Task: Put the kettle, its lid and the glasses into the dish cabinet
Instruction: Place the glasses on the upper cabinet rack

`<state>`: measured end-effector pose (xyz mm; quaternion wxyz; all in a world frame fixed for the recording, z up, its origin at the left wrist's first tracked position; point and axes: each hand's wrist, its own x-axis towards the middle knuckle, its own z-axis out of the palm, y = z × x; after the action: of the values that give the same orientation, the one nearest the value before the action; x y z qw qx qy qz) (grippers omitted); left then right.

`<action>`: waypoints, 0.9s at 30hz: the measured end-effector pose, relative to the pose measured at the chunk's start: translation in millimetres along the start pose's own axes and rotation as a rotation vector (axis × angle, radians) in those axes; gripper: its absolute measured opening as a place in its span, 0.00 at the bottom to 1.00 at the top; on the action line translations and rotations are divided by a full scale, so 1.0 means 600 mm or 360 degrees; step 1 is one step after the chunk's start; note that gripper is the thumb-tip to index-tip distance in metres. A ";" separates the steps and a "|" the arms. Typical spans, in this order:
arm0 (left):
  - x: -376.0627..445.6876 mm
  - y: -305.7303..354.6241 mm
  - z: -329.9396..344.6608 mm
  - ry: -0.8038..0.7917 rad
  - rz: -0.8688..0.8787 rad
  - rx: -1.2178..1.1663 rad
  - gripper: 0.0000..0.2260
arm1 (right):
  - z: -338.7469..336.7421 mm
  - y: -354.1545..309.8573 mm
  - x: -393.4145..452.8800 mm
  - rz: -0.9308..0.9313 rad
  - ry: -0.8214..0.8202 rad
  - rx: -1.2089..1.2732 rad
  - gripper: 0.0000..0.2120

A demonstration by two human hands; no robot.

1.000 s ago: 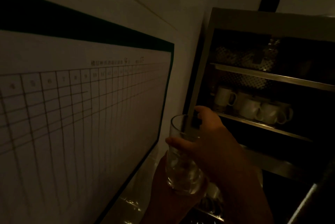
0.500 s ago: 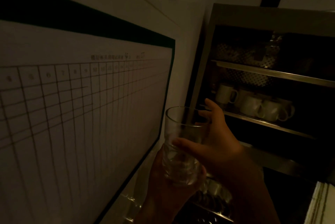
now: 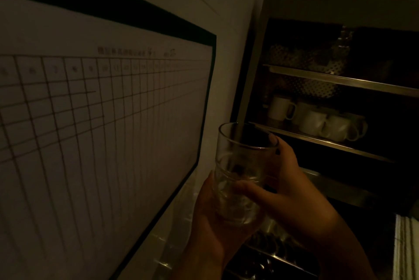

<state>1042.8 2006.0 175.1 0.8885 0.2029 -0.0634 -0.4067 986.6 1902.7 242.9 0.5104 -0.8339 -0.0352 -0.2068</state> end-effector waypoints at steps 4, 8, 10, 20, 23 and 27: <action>0.013 -0.010 -0.008 0.0063 0.0013 -0.0194 0.19 | -0.008 0.006 0.000 -0.0015 -0.0015 0.0042 0.37; 0.018 -0.007 0.009 0.0085 -0.0009 -0.0027 0.19 | 0.002 -0.001 0.006 -0.0060 0.0027 0.0018 0.29; 0.022 -0.011 0.008 -0.0066 0.0112 0.0008 0.20 | 0.005 -0.002 0.008 -0.0084 0.0020 0.0070 0.27; 0.020 -0.036 -0.003 -0.0201 -0.0096 -0.0106 0.23 | -0.032 0.028 -0.027 -0.0045 0.0018 0.0086 0.35; 0.031 -0.044 0.005 -0.0193 -0.0102 -0.0091 0.23 | -0.032 0.028 -0.025 -0.0055 0.0077 0.0071 0.30; 0.041 -0.049 0.006 -0.0249 -0.0067 -0.0007 0.24 | -0.033 0.025 -0.024 -0.0074 0.0170 0.0152 0.23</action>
<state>1037.8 1969.3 165.1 0.8726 0.1696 -0.1275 -0.4400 971.3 1880.6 232.6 0.5458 -0.7954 -0.0370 -0.2609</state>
